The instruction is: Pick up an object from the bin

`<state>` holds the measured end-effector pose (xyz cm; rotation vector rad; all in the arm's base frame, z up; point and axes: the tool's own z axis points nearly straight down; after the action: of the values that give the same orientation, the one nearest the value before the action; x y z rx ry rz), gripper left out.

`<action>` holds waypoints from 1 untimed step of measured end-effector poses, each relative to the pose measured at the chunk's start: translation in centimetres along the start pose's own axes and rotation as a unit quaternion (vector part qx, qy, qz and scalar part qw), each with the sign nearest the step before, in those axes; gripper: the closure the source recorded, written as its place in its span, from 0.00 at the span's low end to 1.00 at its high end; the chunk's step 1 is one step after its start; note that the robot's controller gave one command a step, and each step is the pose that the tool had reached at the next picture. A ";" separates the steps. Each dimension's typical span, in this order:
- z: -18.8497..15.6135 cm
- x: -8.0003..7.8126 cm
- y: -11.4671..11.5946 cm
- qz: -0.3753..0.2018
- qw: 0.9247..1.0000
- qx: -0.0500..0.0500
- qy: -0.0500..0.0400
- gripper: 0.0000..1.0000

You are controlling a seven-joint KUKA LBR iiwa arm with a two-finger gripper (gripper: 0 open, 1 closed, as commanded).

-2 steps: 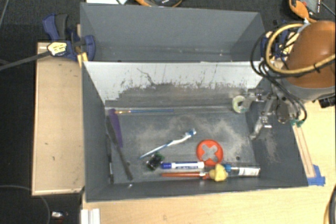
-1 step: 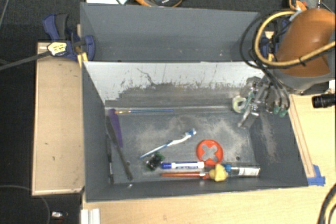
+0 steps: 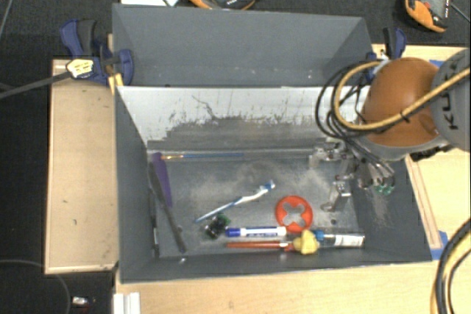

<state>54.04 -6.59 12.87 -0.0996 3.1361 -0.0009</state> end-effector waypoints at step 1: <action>-0.1 -0.6 0.1 0.045 0.999 0.001 -0.004 0.00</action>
Offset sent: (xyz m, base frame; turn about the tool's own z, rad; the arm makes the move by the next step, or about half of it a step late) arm 0.0008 0.0026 0.0428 -0.0775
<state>54.59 -6.46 13.01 0.0416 3.1287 -0.0023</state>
